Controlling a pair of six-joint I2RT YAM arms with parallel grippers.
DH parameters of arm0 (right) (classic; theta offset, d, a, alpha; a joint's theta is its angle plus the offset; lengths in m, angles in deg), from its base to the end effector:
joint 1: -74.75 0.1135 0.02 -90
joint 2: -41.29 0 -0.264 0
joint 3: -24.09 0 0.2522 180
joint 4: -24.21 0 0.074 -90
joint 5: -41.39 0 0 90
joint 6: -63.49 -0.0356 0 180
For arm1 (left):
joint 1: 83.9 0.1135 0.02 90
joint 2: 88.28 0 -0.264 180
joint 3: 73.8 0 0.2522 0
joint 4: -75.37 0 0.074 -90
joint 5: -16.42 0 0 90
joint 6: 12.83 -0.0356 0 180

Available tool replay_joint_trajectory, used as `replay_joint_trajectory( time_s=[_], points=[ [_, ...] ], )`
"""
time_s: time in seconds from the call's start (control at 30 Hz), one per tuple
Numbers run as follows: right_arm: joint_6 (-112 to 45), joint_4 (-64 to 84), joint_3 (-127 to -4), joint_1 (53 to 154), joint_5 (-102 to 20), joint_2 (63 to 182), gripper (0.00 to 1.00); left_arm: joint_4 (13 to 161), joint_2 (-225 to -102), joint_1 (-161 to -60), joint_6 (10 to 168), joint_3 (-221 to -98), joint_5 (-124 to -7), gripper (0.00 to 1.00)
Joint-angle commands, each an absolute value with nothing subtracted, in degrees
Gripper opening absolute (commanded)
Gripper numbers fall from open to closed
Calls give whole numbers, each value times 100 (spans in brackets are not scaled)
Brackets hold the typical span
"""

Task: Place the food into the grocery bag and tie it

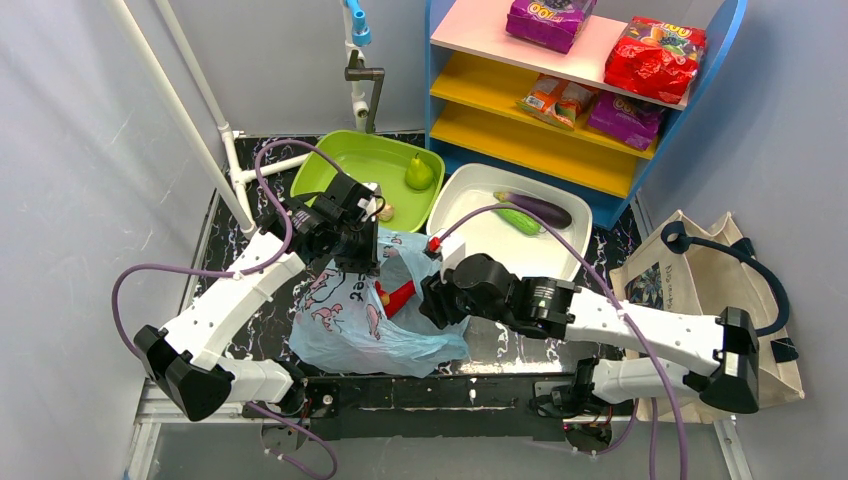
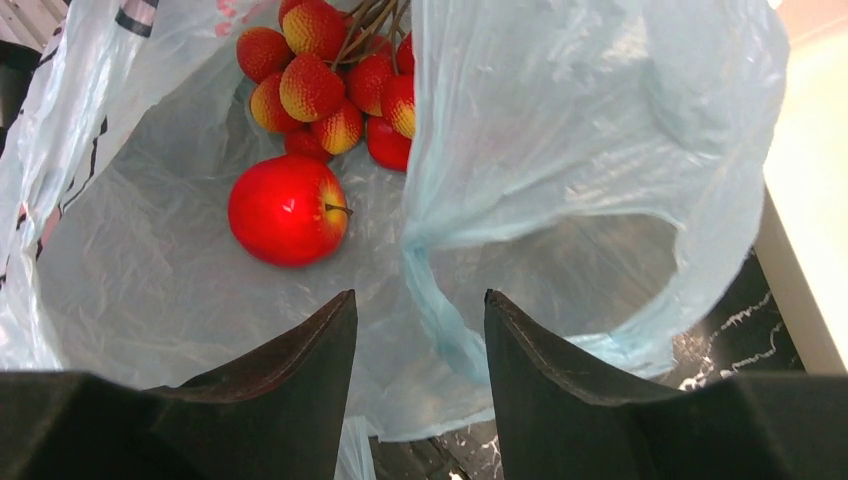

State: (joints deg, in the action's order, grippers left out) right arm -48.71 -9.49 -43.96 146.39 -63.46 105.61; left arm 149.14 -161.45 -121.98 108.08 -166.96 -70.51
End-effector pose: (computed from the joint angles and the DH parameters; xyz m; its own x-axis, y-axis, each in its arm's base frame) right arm 0.0878 0.2355 0.3137 -0.4659 -0.2443 -0.8504 -0.7252 0.6561 0.2088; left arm 0.1919 -0.1528 0.3640 -0.8740 0.0332 -0.4848 0.2236 0.9132 -0.3406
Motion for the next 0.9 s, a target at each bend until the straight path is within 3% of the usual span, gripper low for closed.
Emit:
replay_joint_trajectory(
  time_s=[0.0, 0.1, 0.43, 0.87],
  points=[
    [-4705, -293, -4534, 14641, -6255, 10721, 55, 14985, -15980, -12175, 10834, -16717, -6996, 0],
    [-4604, -170, -4524, 14649, -6256, 10745, 47, 14956, -16013, -12177, 10830, -16751, -6978, 0],
    [-4441, 251, -3973, 14646, -5970, 9939, 1, 15033, -16286, -12175, 10753, -17230, -6916, 0],
    [-4530, -384, -4241, 14651, -6004, 8881, 1, 14935, -16785, -12172, 10511, -18027, -6563, 0]
  ],
)
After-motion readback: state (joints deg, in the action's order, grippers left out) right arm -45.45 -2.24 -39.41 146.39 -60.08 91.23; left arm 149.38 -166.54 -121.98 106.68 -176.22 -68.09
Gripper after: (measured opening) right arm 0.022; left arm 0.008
